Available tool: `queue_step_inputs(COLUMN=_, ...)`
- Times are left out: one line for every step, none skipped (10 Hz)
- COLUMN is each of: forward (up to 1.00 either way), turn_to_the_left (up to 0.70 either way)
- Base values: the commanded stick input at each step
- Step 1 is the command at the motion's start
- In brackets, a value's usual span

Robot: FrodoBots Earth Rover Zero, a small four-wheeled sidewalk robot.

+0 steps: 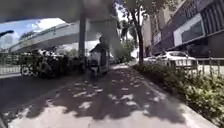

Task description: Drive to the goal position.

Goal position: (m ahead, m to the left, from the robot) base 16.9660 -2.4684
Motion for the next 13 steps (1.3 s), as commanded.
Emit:
queue_step_inputs(forward=0.7, turn_to_the_left=0.0)
queue_step_inputs(forward=0.7, turn_to_the_left=0.0)
queue_step_inputs(forward=0.7, turn_to_the_left=0.0)
queue_step_inputs(forward=0.7, turn_to_the_left=0.0)
queue_step_inputs(forward=0.7, turn_to_the_left=0.0)
queue_step_inputs(forward=0.7, turn_to_the_left=0.0)
queue_step_inputs(forward=0.7, turn_to_the_left=0.0)
queue_step_inputs(forward=0.7, turn_to_the_left=0.0)
queue_step_inputs(forward=0.7, turn_to_the_left=0.0)
queue_step_inputs(forward=0.7, turn_to_the_left=0.0)
queue_step_inputs(forward=0.7, turn_to_the_left=0.0)
queue_step_inputs(forward=0.7, turn_to_the_left=0.0)
queue_step_inputs(forward=0.7, turn_to_the_left=0.0)
